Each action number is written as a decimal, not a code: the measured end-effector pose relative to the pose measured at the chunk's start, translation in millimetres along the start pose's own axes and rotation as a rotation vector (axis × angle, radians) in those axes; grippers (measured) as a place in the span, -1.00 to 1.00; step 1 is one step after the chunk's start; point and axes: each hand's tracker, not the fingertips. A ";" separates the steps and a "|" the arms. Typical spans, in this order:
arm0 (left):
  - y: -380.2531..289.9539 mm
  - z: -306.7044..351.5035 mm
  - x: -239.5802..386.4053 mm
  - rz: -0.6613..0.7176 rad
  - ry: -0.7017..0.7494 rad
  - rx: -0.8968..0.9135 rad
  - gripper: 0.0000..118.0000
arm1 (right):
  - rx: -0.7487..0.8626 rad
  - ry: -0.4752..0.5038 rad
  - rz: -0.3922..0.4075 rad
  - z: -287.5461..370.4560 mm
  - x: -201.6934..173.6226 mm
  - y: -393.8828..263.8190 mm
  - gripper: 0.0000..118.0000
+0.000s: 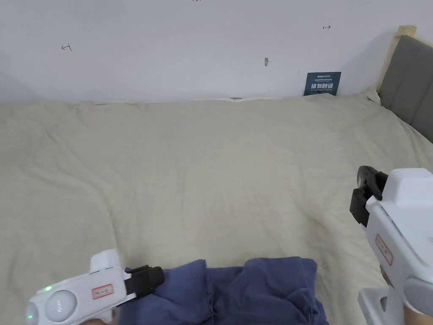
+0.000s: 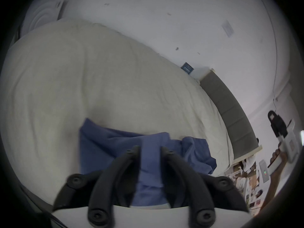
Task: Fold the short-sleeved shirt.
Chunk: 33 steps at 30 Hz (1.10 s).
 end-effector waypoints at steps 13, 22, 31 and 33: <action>-11.3 -26.2 -66.1 0.069 0.091 -0.166 0.29 | -0.045 0.022 0.026 -9.7 -20.6 -0.5 -0.96; -19.0 -41.4 -52.3 -0.016 0.101 -0.154 -0.81 | -0.062 0.007 0.013 -11.0 -19.8 -0.5 -0.96; -9.6 4.8 -36.5 -0.092 0.138 -0.031 -0.88 | -0.047 0.012 0.012 -13.7 -10.7 1.1 -0.96; -2.2 21.4 -40.8 -0.102 0.164 -0.014 -0.88 | -0.040 0.015 0.009 -15.6 -7.4 -0.3 -0.96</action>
